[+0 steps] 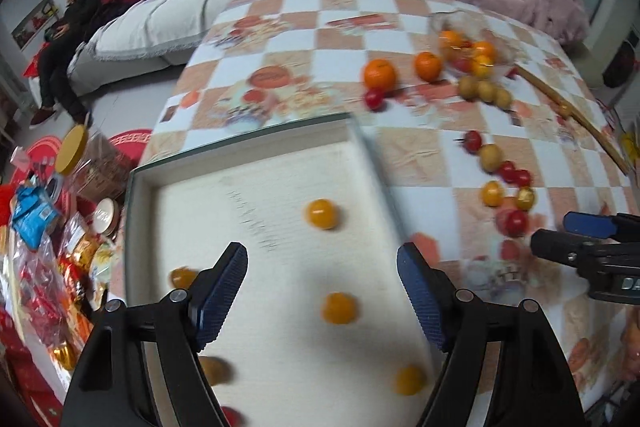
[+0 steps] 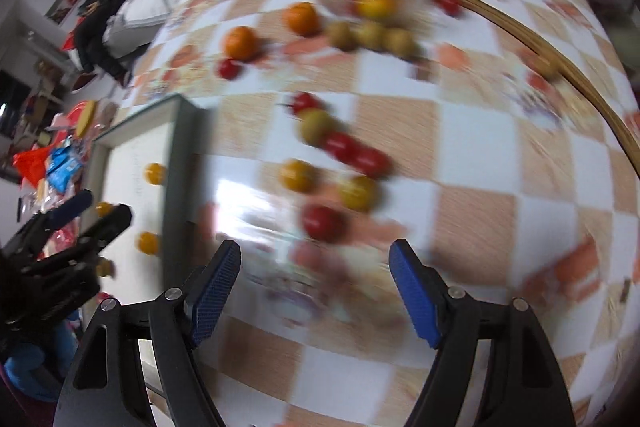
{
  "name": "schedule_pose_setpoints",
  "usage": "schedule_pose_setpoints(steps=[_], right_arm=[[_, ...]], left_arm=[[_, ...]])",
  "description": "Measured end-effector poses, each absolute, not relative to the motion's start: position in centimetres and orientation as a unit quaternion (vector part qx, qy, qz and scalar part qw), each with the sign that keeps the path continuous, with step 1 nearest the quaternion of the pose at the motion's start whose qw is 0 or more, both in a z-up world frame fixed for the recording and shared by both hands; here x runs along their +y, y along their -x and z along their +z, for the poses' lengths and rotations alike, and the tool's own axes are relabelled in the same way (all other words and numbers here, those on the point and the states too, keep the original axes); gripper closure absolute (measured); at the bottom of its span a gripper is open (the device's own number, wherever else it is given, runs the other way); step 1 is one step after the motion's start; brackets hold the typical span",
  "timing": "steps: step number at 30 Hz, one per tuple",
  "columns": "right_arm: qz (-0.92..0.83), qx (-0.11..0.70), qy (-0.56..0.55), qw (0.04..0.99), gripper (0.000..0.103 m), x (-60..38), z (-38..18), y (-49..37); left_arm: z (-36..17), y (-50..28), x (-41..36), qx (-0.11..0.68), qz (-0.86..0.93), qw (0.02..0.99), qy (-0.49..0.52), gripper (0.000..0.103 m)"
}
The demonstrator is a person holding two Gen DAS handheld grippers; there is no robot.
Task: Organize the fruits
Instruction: 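Move both open tools back to the fruits on the table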
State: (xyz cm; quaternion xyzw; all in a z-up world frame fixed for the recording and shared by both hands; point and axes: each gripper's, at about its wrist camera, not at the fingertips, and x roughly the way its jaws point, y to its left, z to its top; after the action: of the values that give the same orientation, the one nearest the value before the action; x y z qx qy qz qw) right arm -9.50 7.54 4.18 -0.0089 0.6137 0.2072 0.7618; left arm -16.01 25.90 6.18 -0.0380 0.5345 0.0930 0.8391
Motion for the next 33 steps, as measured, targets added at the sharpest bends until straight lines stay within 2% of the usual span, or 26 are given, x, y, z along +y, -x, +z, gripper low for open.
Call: schedule_pose_setpoints(steps=[13, 30, 33], right_arm=[[0.135, 0.615, -0.026, 0.777, 0.023, -1.4, 3.6, 7.3], [0.088, 0.576, -0.019, 0.813, 0.023, -5.9, 2.5, -3.2], [0.087, 0.568, -0.012, 0.818, 0.029, -5.7, 2.4, -4.7]], left_arm=[[5.3, 13.3, 16.8, 0.555, 0.045, 0.830, 0.025, 0.025], [1.6, 11.3, 13.3, 0.570, 0.098, 0.813, 0.069, 0.025], [1.3, 11.1, 13.0, 0.568, 0.107, 0.813, 0.072, 0.025]])
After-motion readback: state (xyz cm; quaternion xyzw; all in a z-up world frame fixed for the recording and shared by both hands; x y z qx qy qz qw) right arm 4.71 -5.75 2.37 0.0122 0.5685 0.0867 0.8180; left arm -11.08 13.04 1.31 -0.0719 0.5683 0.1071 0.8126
